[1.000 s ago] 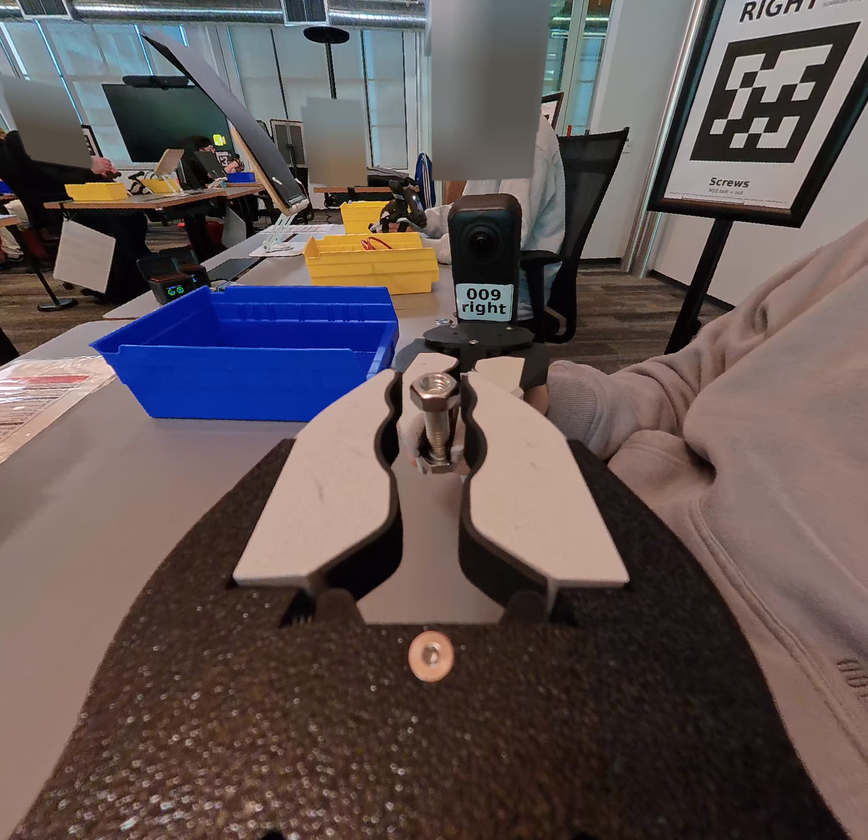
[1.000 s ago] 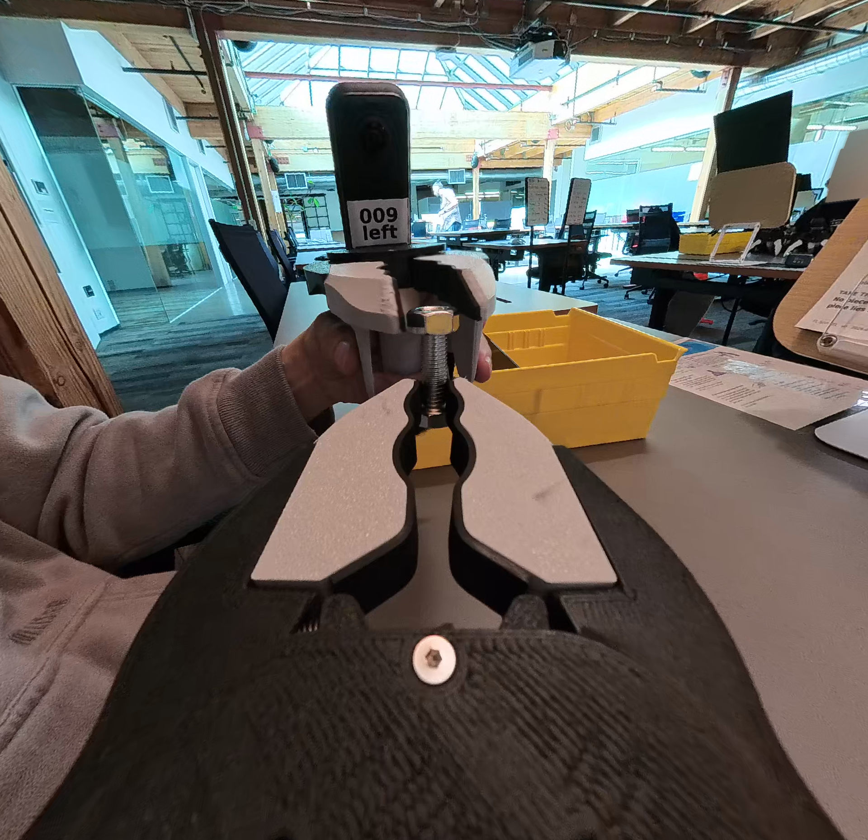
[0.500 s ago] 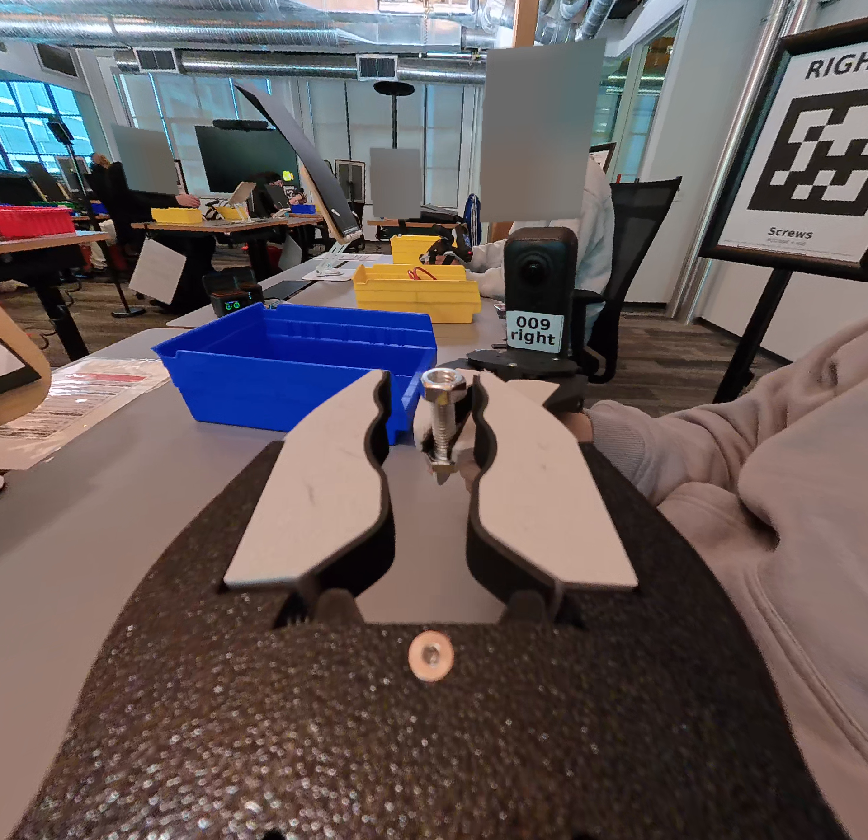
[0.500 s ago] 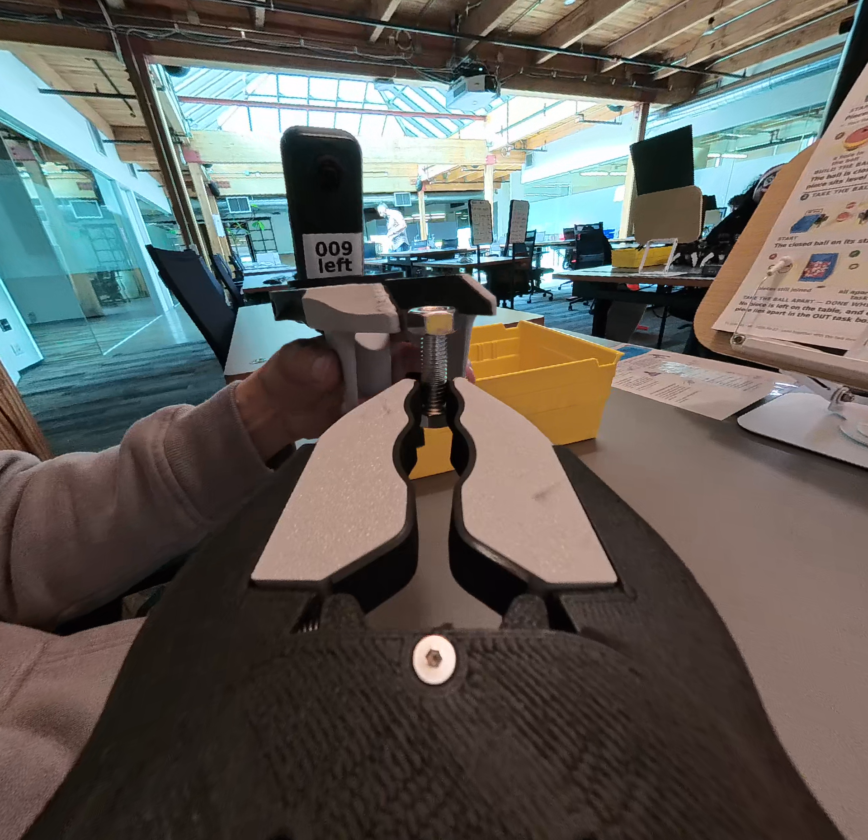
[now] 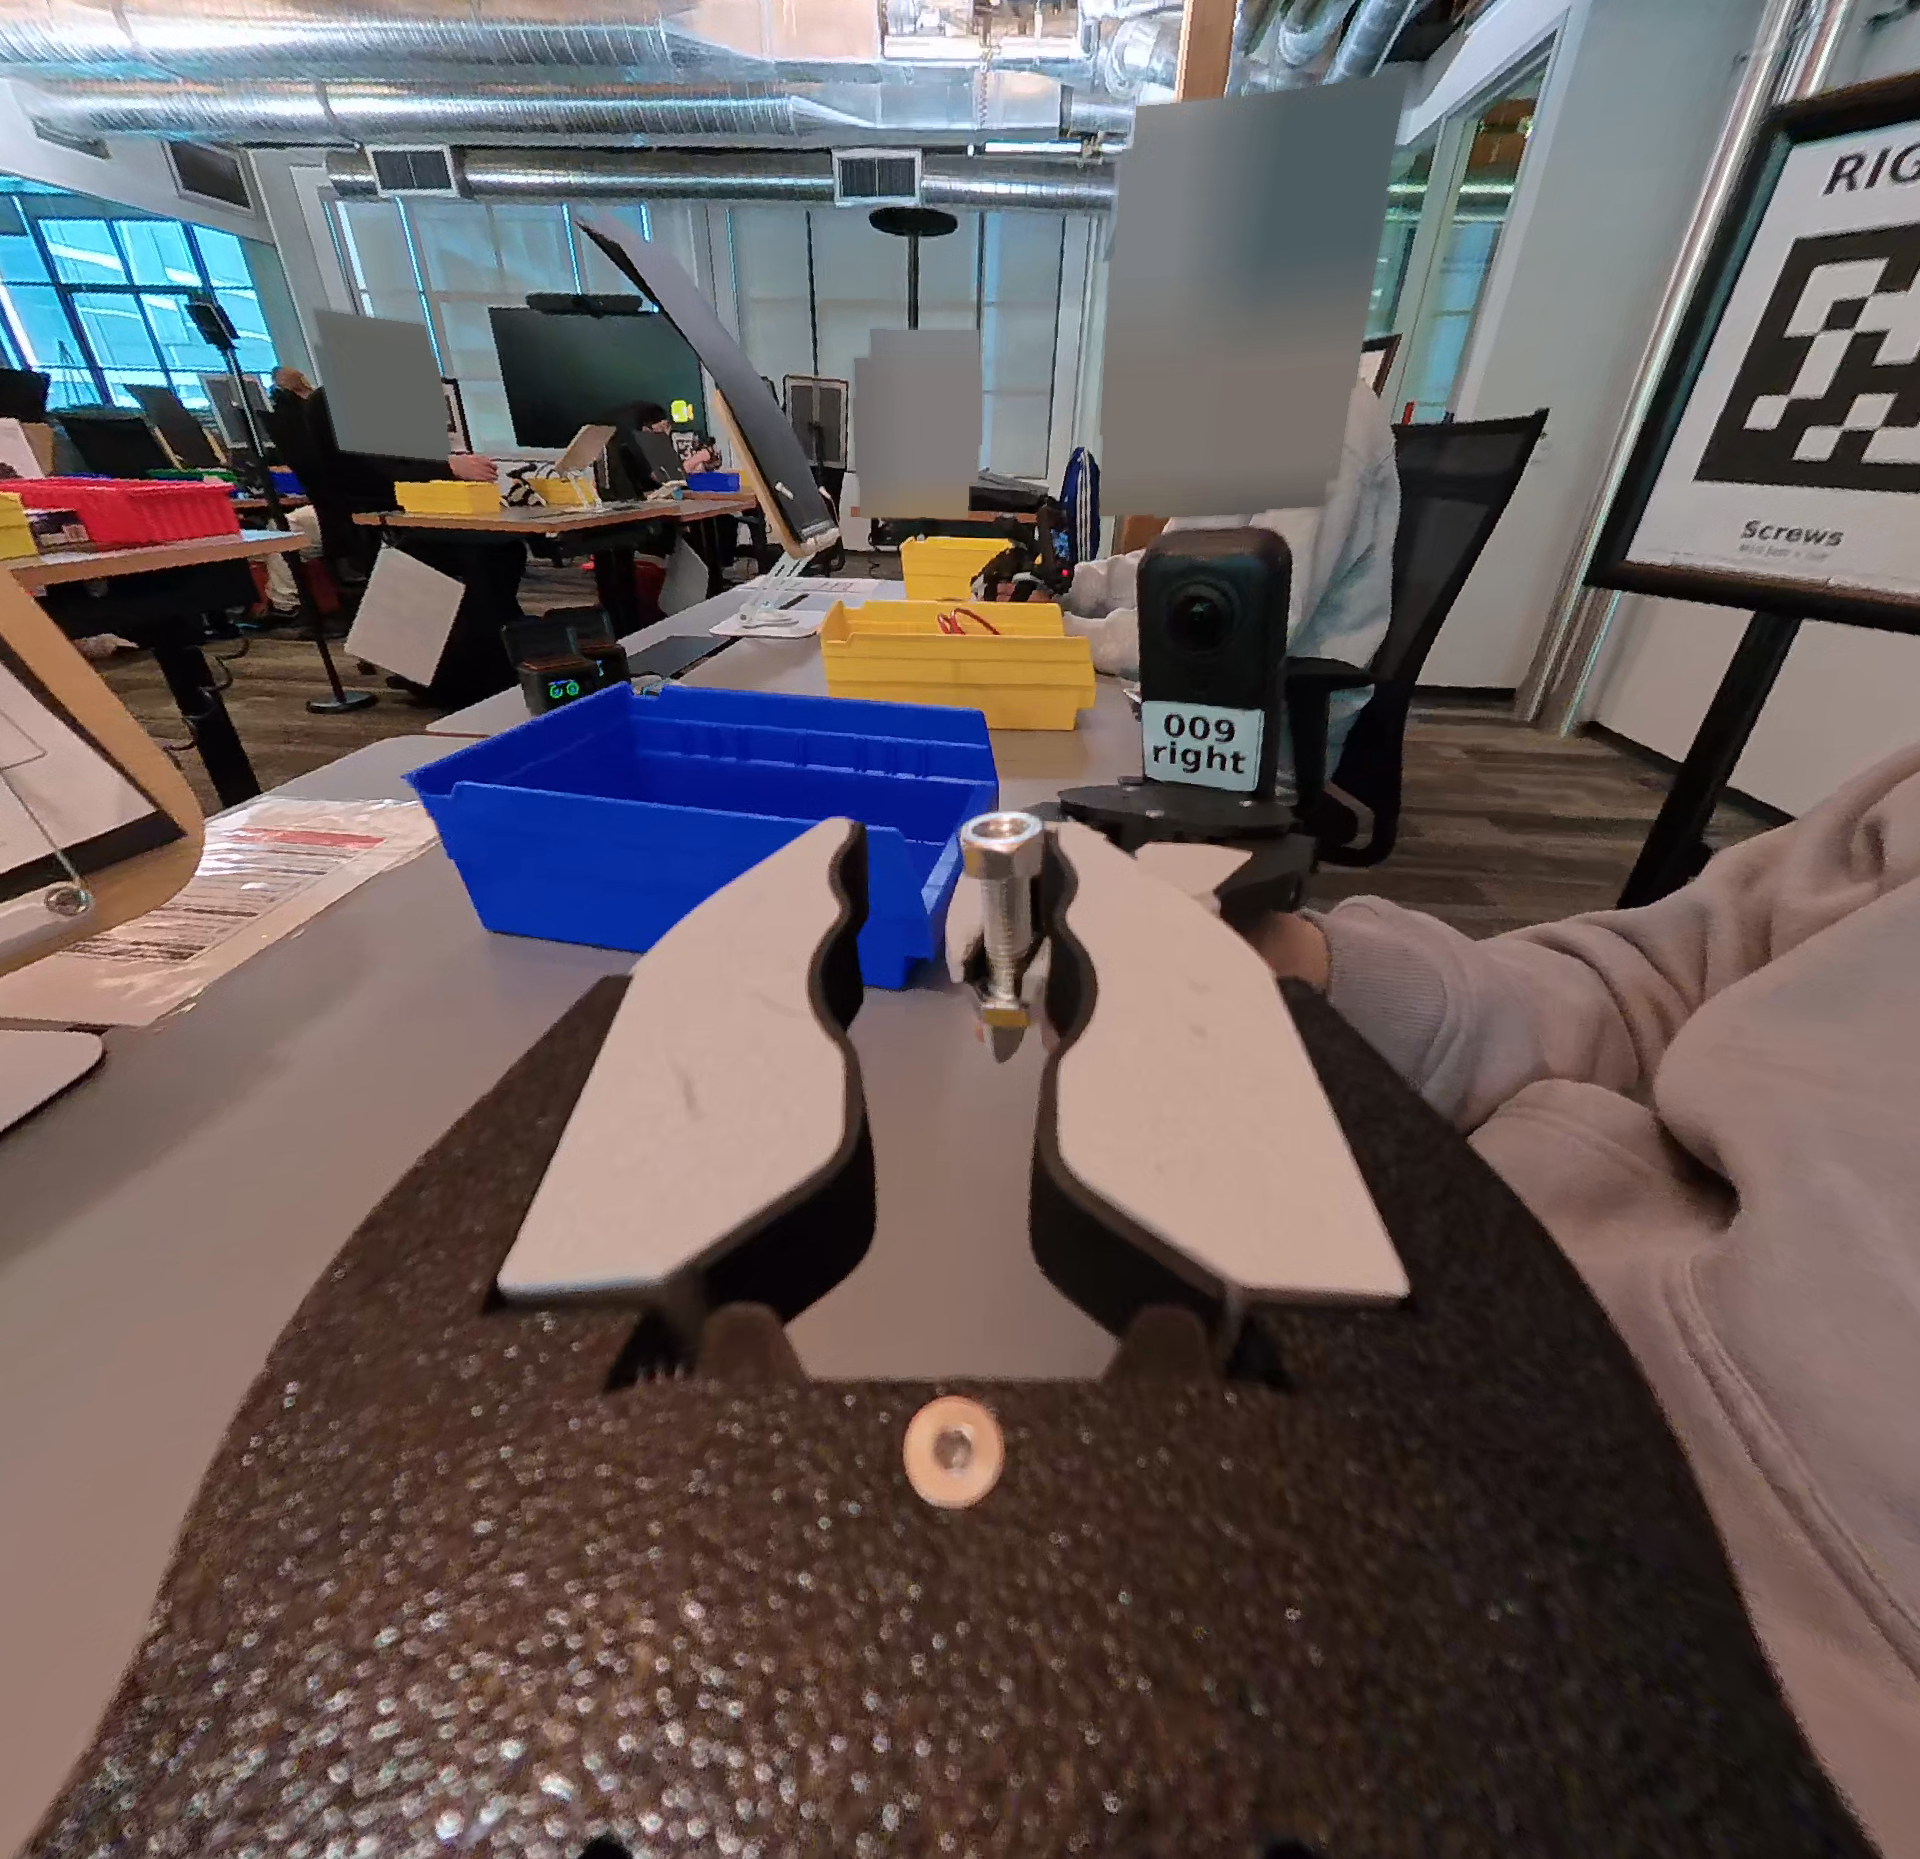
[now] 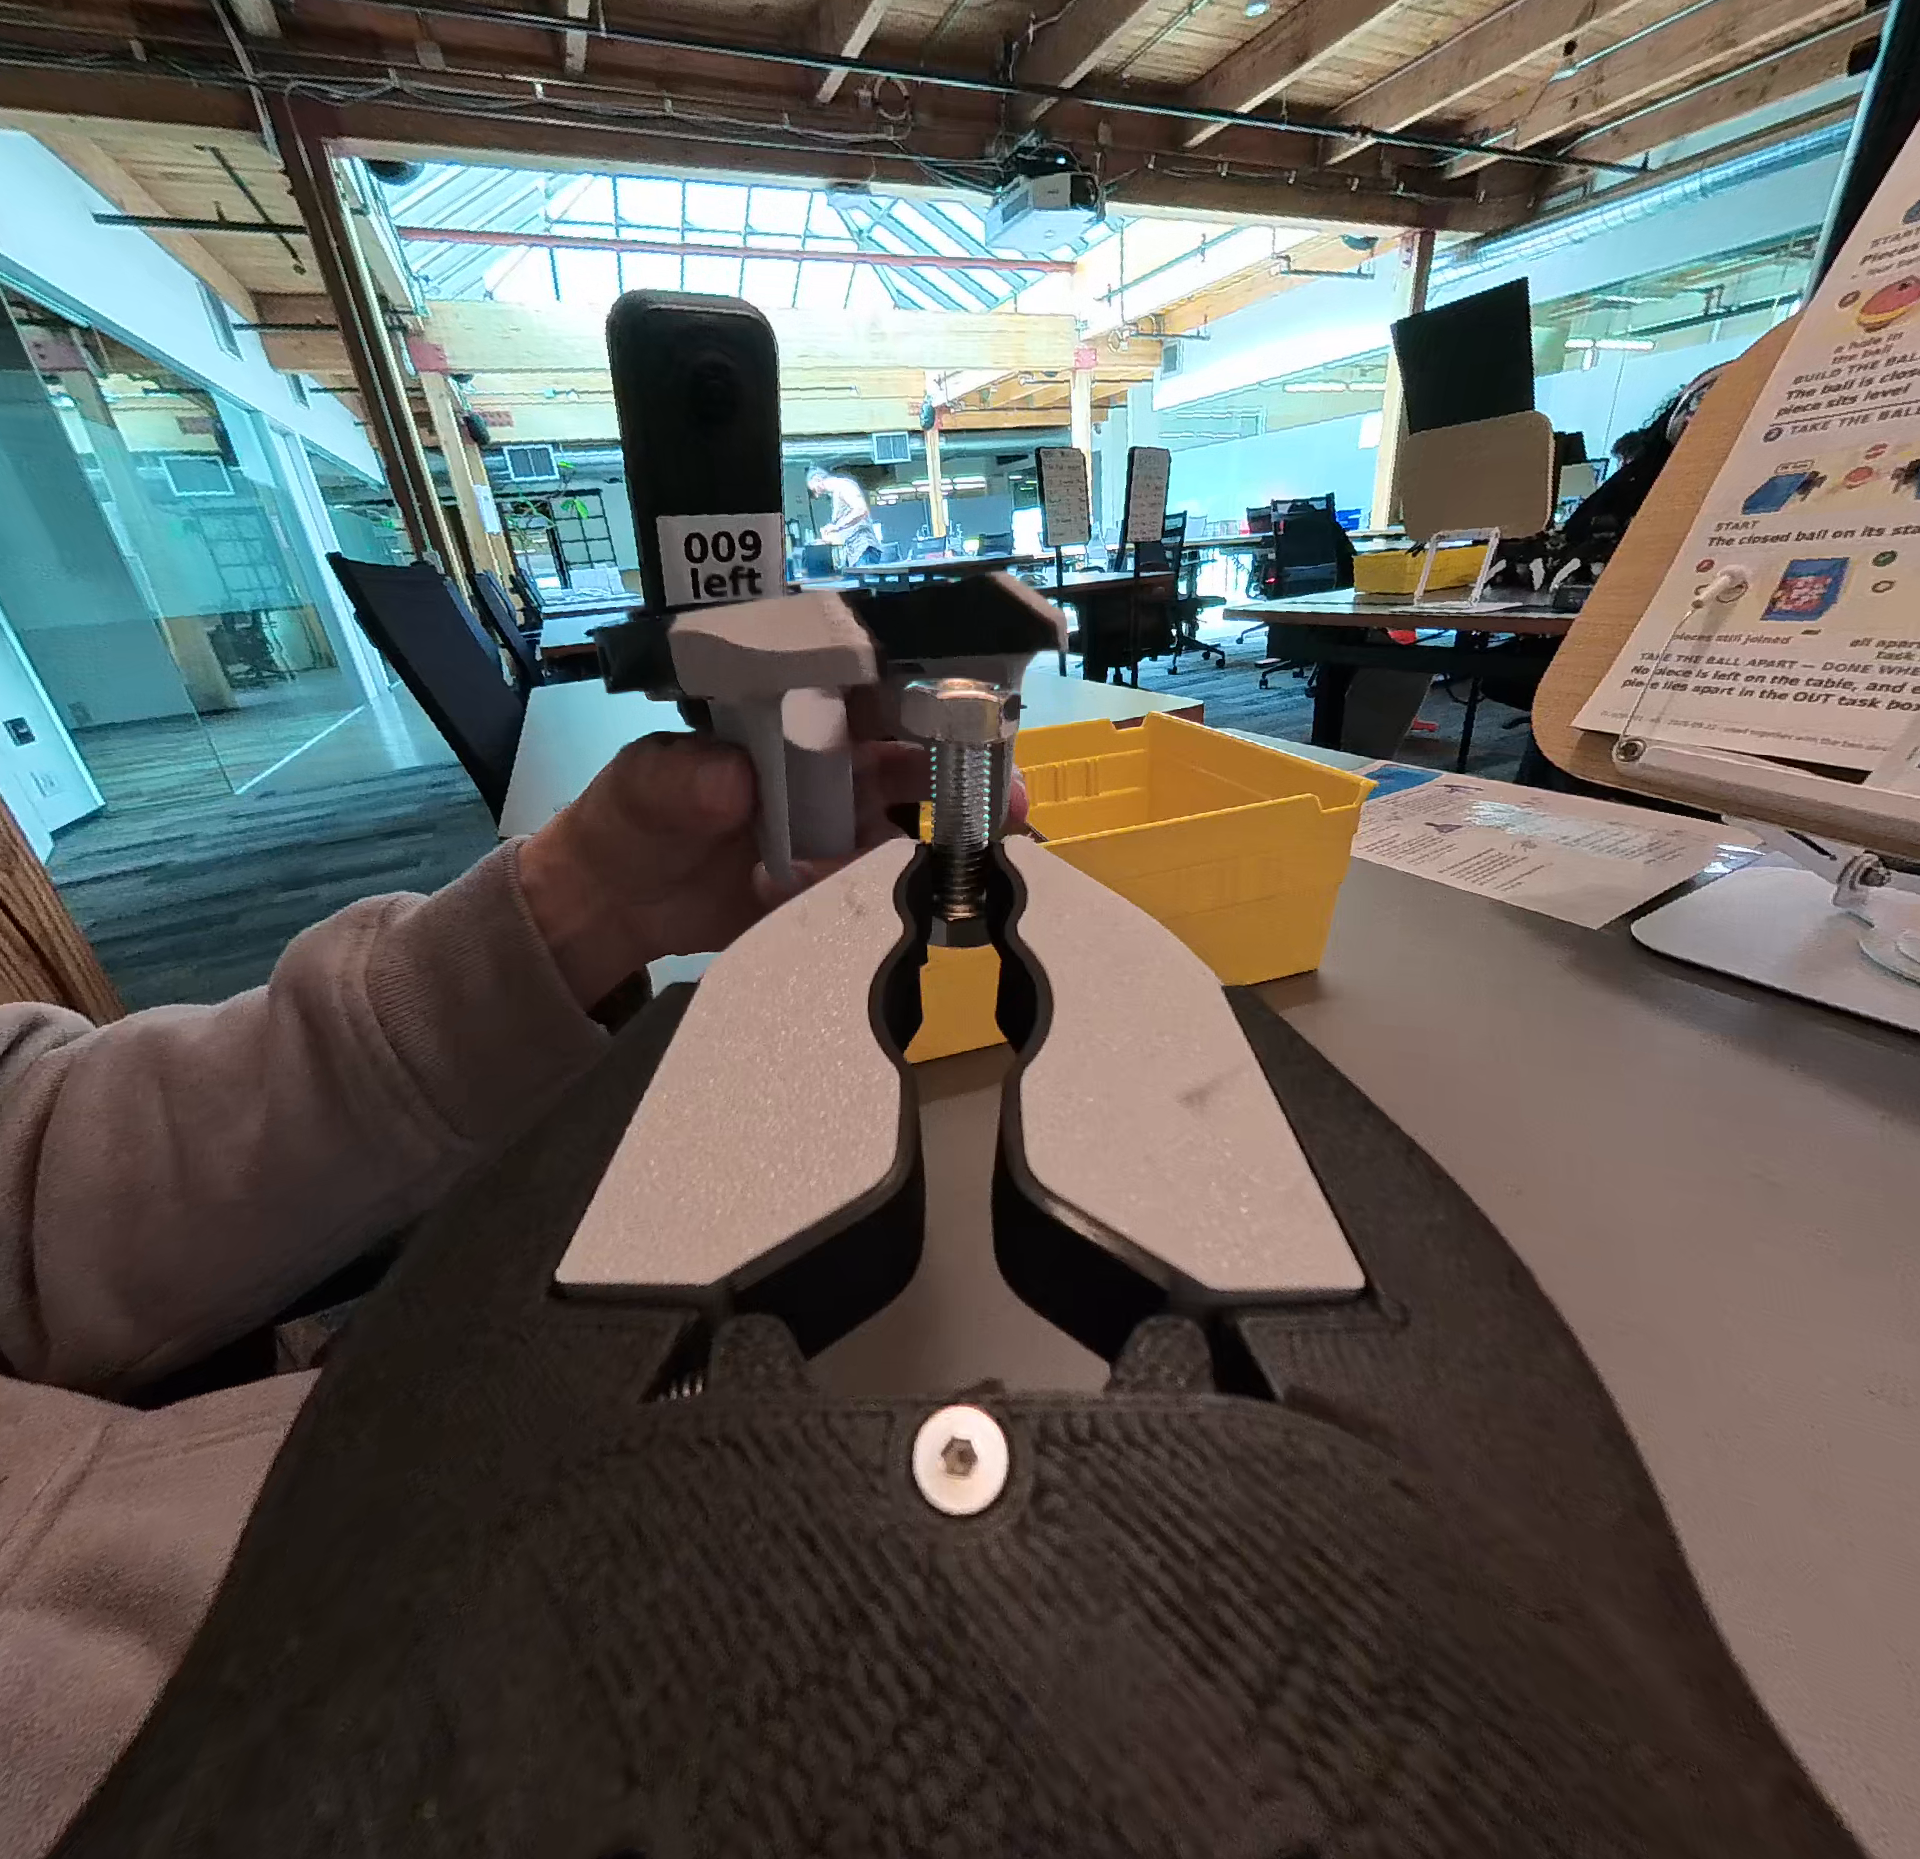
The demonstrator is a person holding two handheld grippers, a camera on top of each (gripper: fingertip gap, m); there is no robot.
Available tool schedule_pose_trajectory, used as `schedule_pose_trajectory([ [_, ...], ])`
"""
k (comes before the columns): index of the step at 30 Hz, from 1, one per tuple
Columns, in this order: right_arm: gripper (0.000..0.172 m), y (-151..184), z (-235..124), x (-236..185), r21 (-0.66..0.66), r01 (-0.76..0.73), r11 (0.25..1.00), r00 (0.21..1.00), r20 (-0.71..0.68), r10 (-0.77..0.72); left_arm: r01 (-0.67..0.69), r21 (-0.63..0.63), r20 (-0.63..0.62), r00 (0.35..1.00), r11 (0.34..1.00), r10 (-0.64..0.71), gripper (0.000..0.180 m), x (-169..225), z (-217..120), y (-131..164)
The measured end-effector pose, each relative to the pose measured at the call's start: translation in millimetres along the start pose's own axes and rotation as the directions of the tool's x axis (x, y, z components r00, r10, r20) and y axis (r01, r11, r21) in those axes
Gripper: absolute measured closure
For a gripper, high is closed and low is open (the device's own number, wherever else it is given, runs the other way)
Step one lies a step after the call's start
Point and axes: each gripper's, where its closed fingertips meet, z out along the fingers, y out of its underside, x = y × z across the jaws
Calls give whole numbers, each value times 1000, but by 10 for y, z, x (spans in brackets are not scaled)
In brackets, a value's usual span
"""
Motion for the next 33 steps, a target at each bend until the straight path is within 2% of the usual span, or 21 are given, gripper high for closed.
schedule_pose_trajectory([
  [9, 163, 1, 14, -26, -2, 5, 1000, 1000, 5, -5, 2, -11, -11, 1000, 1000, -2, 149, 45, 150, 81],
  [18, 163, -22, -15, 30, 10, 2, 1000, 1000, -15, -2, 12, 4, 34, 999, 1000, -13, 149, -64, -5, 27],
  [21, 163, -12, -1, 20, 6, 11, 1000, 1000, -19, -11, 23, 34, 2, 1000, 999, -23, 148, 21, 62, -18],
  [26, 163, -16, 8, -12, 3, 17, 1000, 1000, -11, -17, 26, 8, 13, 1000, 1000, -26, 147, 32, 193, 77],
  [33, 163, -12, -8, 40, 4, 3, 1000, 1000, -24, -3, 35, 3, 36, 999, 999, -35, 145, -54, 94, 87],
])
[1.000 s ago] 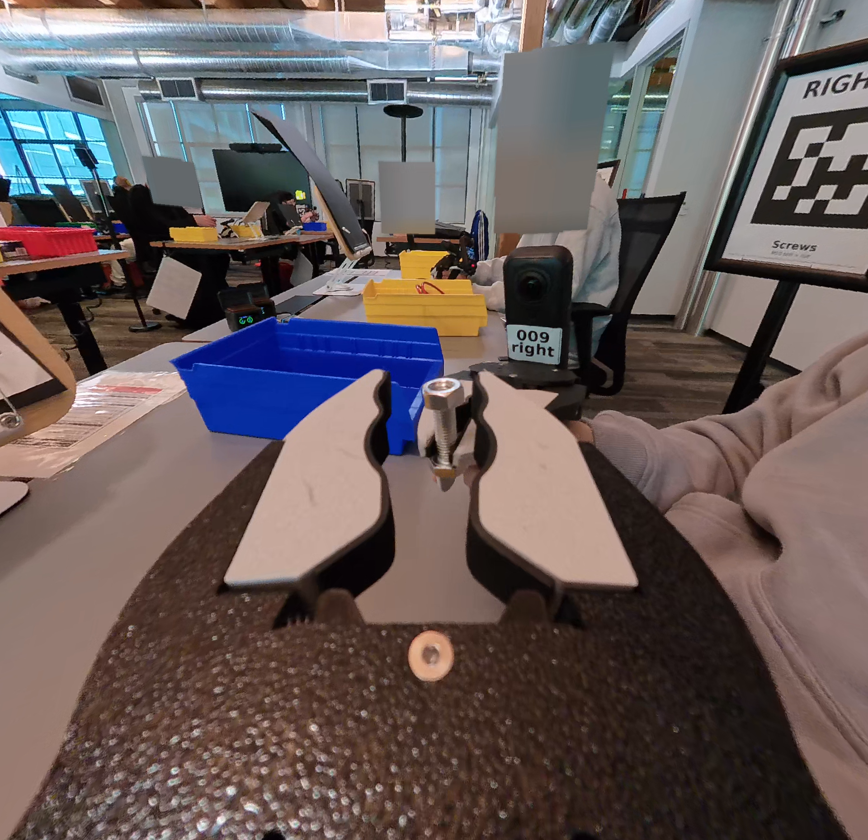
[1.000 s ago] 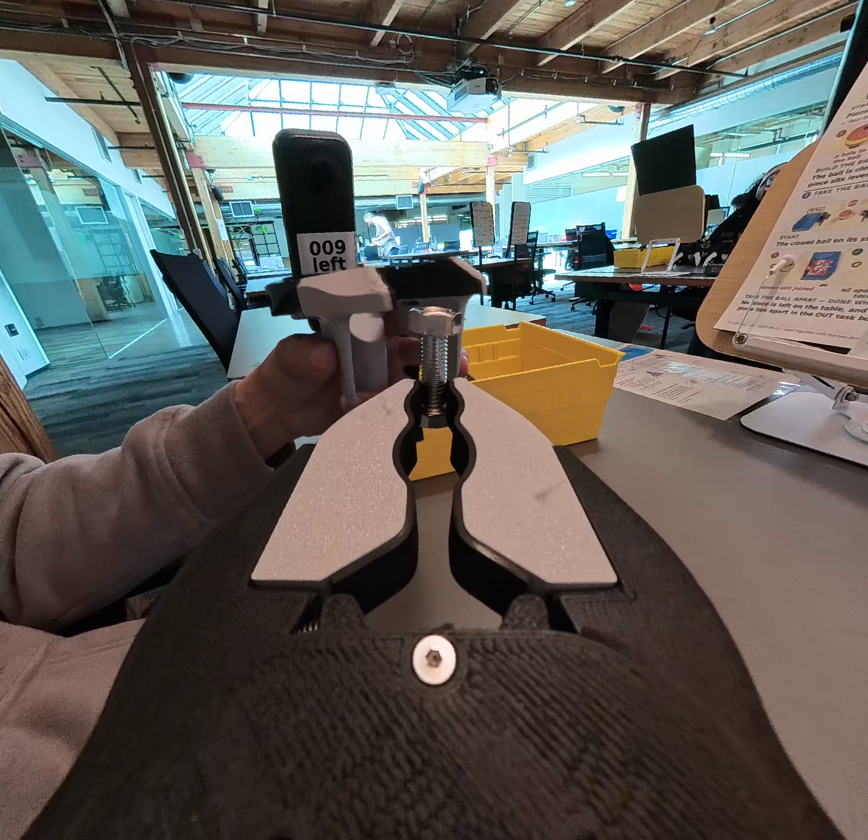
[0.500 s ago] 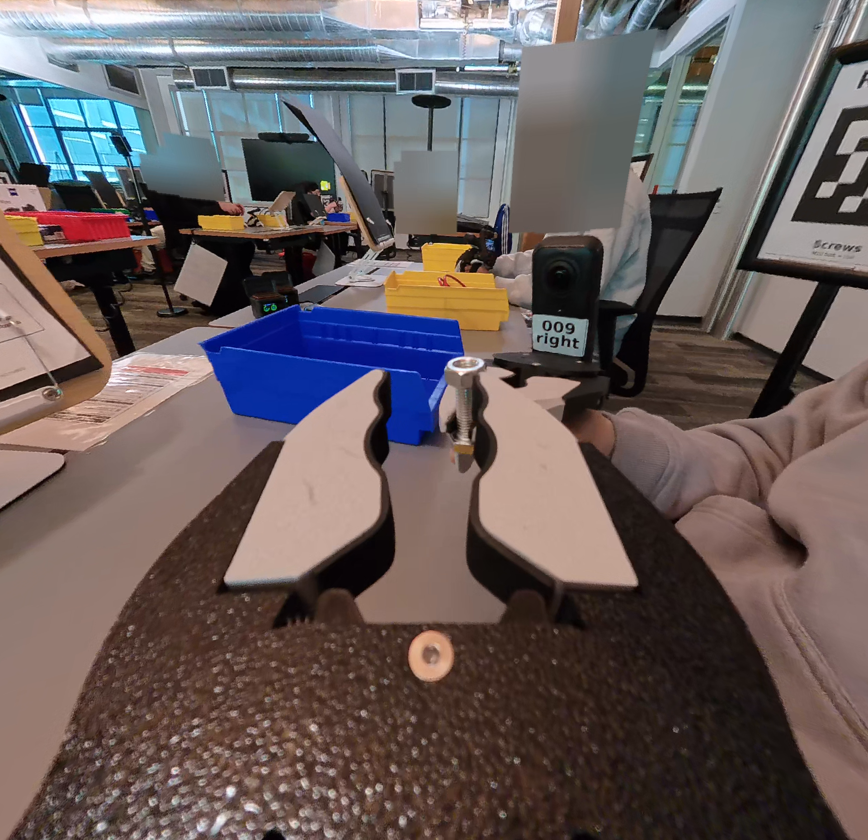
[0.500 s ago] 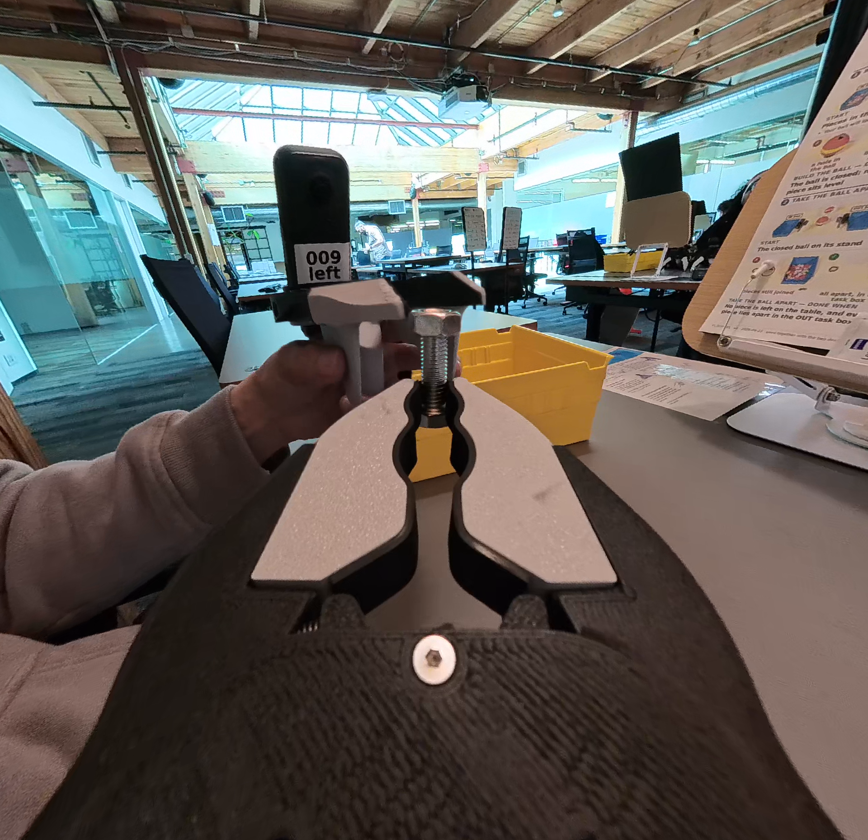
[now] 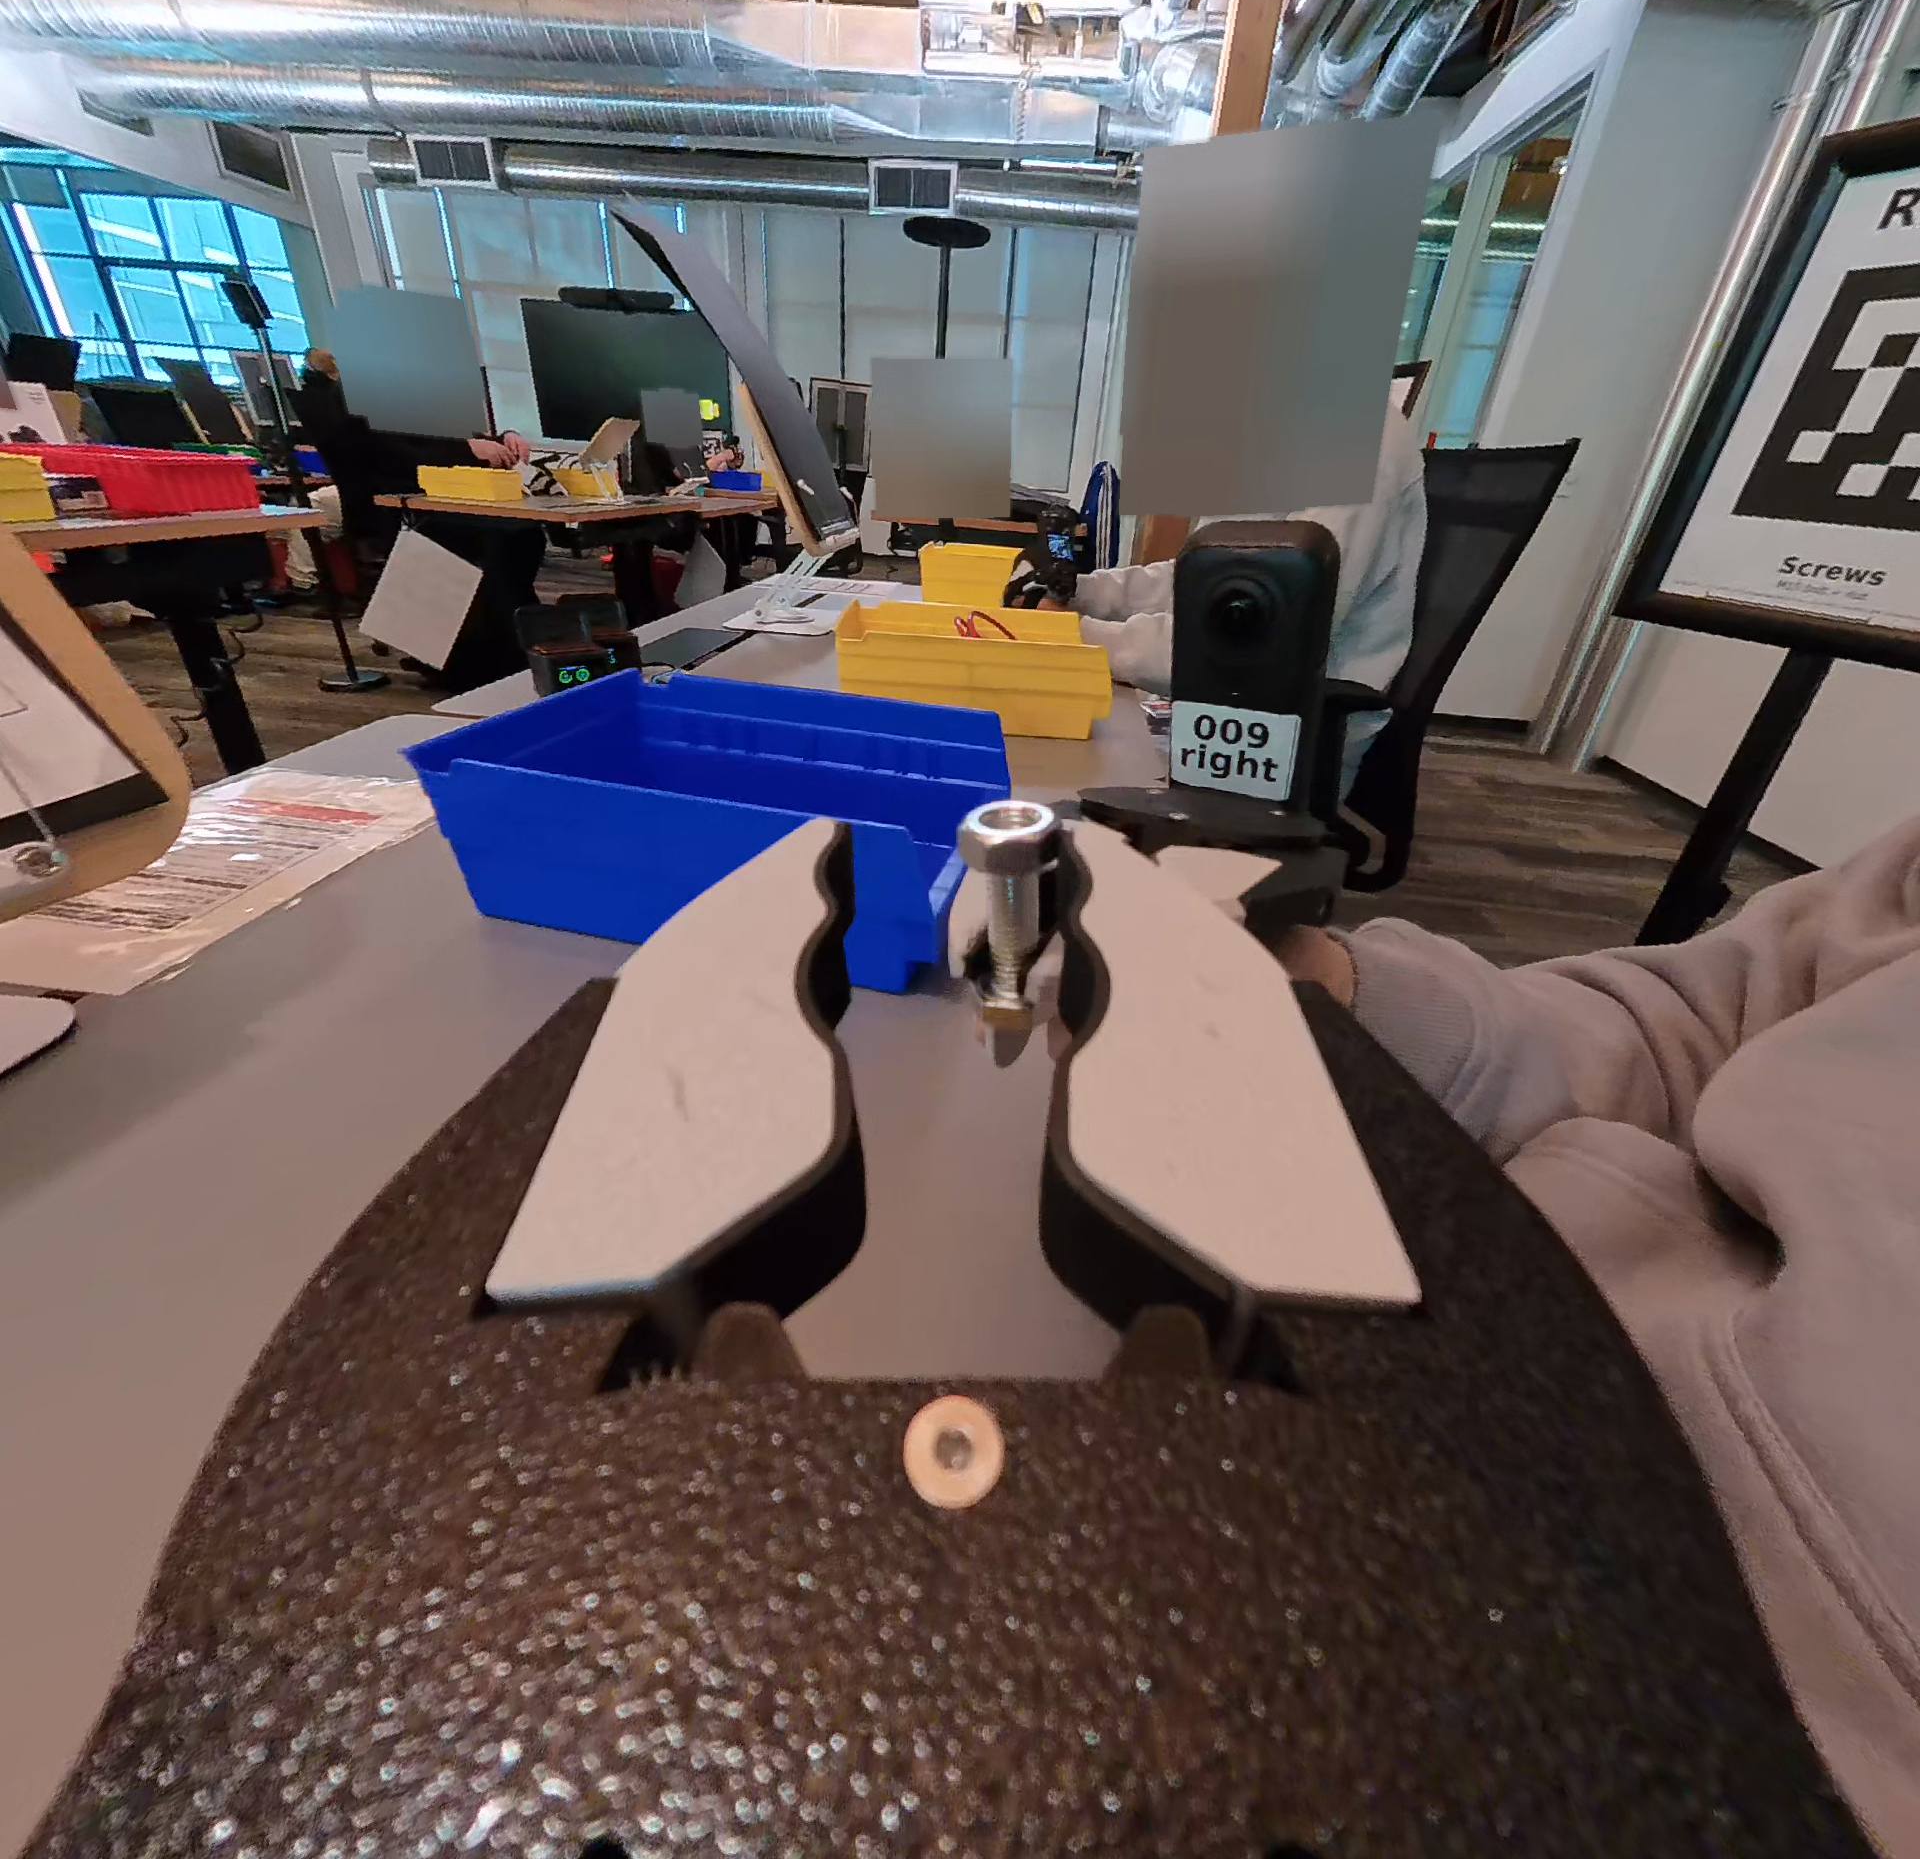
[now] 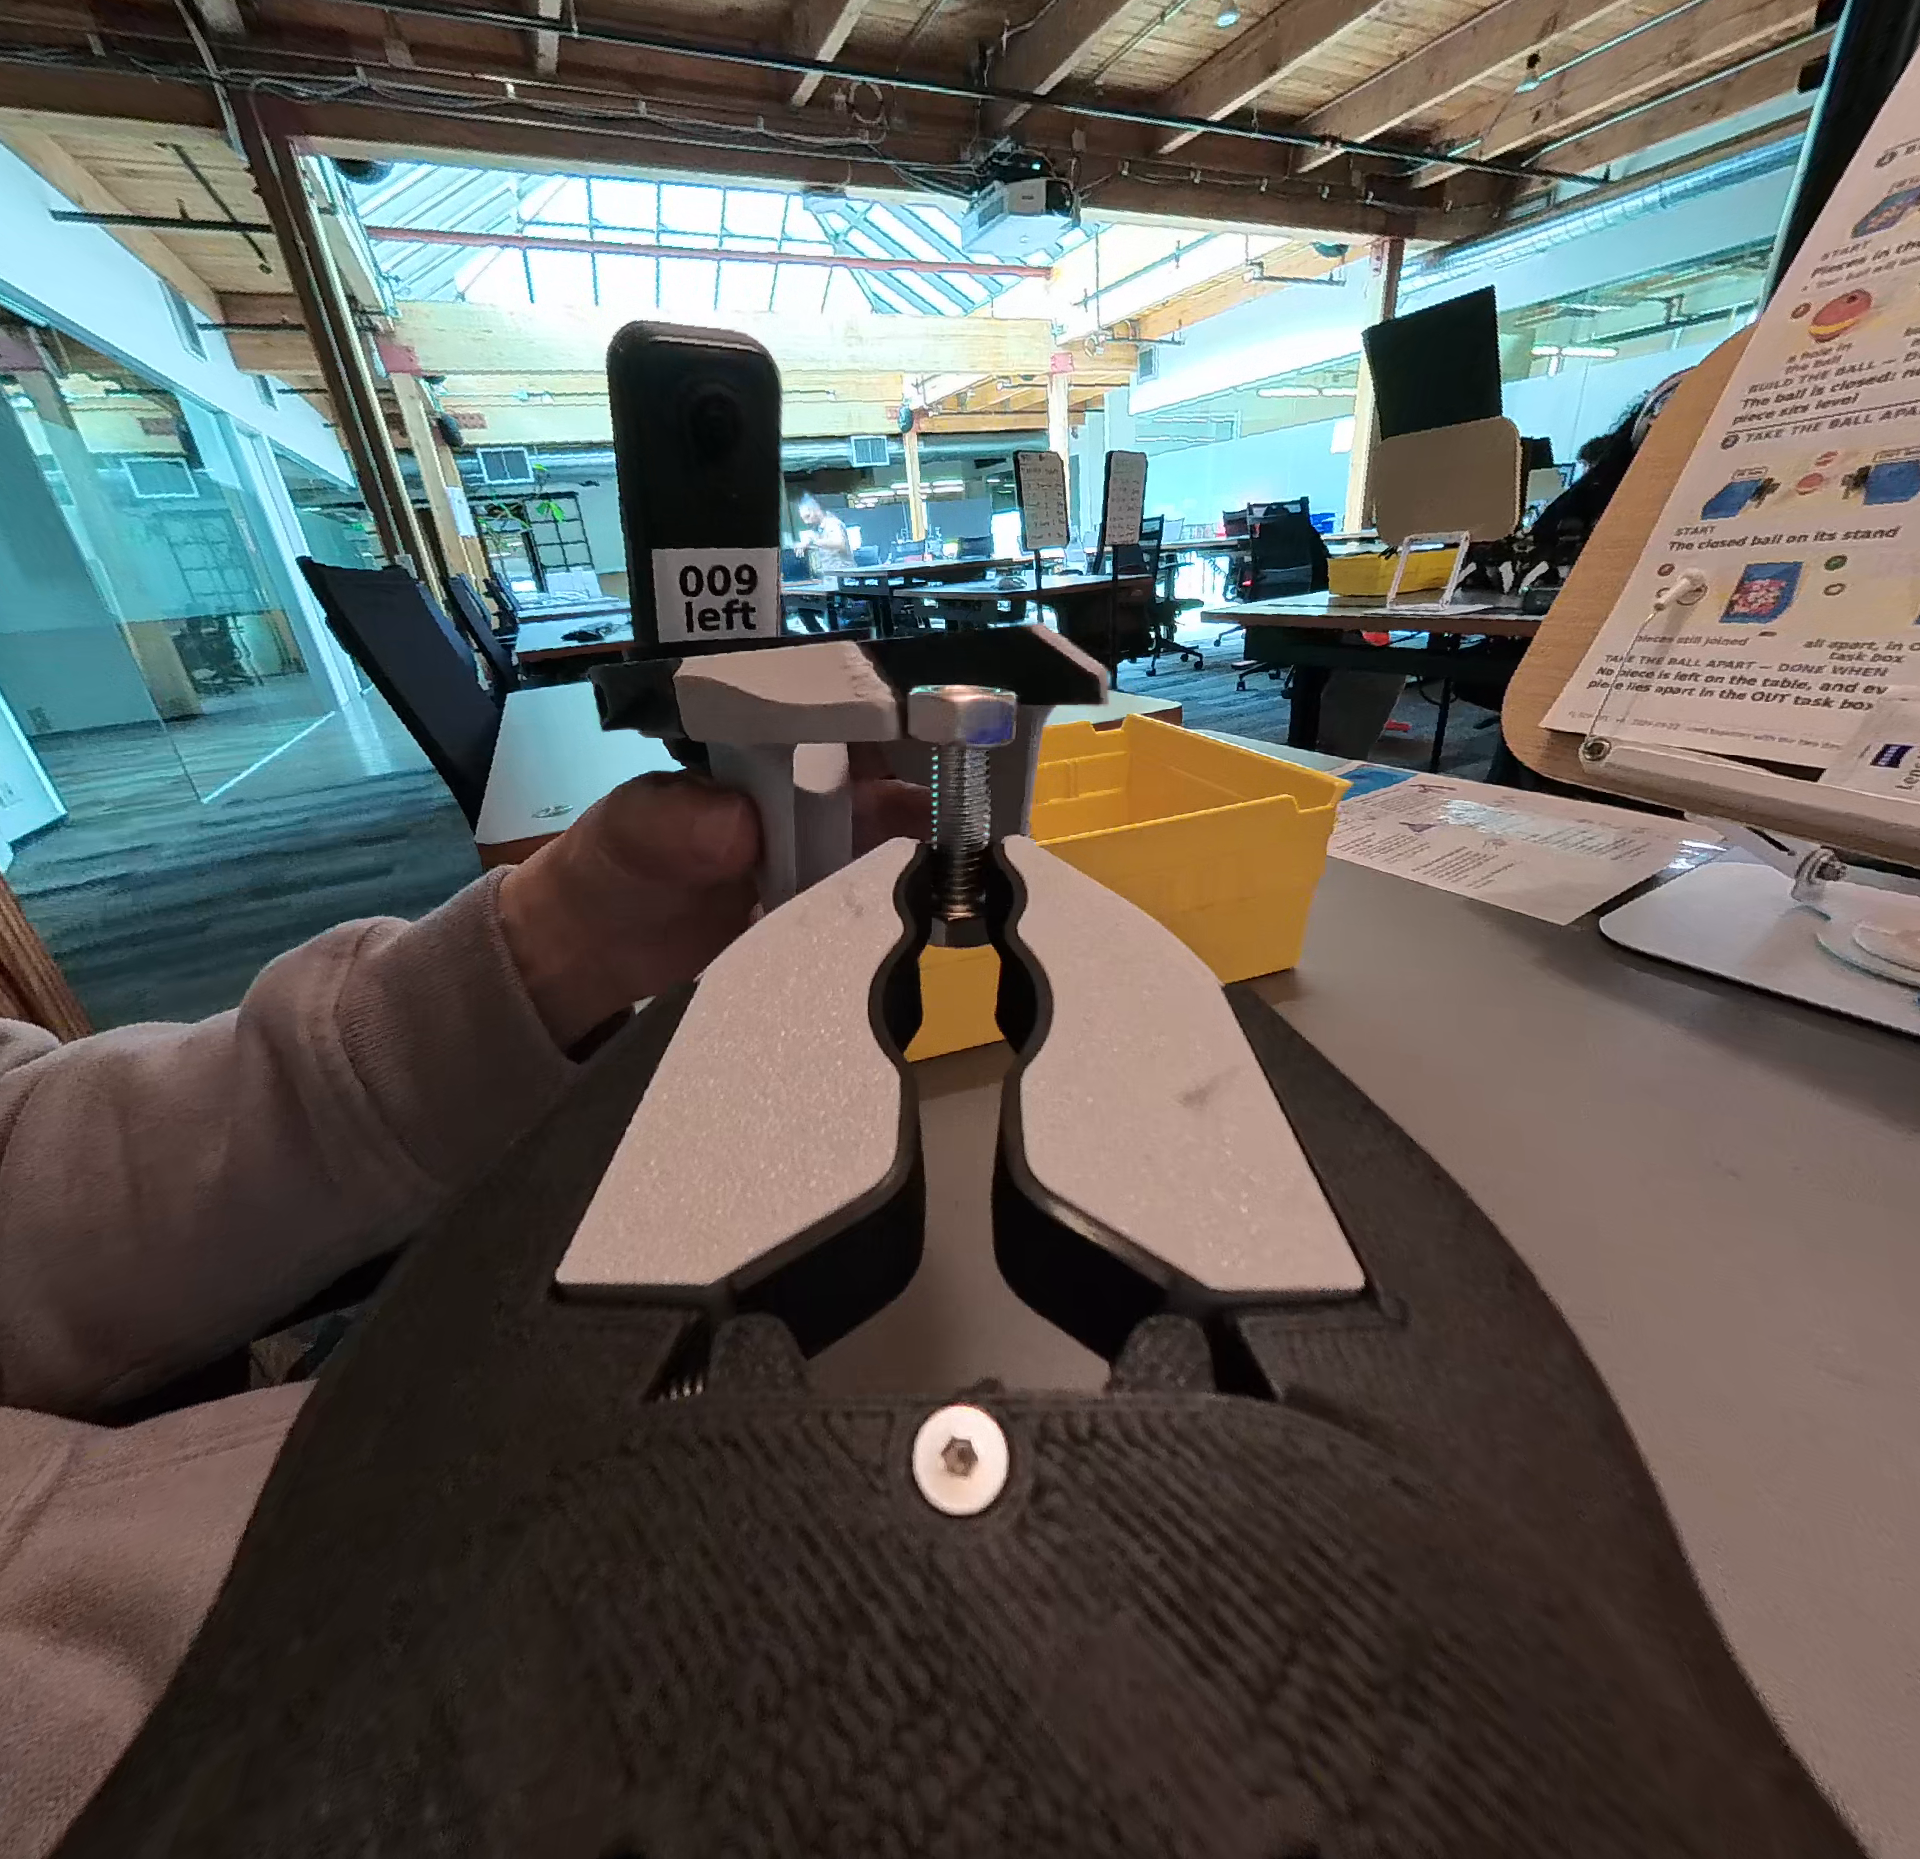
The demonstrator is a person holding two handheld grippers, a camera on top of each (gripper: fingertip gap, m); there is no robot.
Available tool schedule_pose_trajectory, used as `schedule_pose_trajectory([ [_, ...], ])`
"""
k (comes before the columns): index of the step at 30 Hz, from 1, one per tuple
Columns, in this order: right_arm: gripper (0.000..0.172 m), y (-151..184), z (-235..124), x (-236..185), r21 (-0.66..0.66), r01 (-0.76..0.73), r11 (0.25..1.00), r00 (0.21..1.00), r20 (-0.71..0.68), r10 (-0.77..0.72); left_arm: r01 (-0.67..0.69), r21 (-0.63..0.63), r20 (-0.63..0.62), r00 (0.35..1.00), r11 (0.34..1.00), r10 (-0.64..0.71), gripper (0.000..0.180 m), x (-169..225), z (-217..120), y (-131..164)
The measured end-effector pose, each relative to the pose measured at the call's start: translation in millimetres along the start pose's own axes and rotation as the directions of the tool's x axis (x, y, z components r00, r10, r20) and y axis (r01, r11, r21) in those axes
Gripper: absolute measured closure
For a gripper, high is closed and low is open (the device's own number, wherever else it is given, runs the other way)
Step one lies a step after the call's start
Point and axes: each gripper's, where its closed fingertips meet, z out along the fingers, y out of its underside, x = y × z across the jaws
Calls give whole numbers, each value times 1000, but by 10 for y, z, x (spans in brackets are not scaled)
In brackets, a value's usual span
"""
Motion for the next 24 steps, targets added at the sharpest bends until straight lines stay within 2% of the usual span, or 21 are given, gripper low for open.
schedule_pose_trajectory([
  [3, 163, -12, -8, 0, 4, 2, 1000, 1000, 1, -2, -4, 9, 27, 1000, 1000, 3, 146, -44, -56, -31],
  [6, 163, -1, 4, -18, -3, 10, 1000, 1000, 4, -10, -1, 30, -2, 1000, 1000, 2, 145, 28, -37, -78],
  [13, 163, 15, 14, -30, -16, 22, 1000, 1000, 2, -22, 9, 12, 0, 1000, 1000, -9, 144, 38, 51, -14],
  [20, 163, -12, 7, -30, -9, 30, 1000, 1000, 0, -30, -10, -12, 63, 998, 1000, 10, 145, -98, -131, -25],
  [24, 163, -15, 23, -74, -10, 40, 999, 999, 11, -40, 1, 20, -8, 1000, 1000, -1, 145, 51, -83, -63],
])
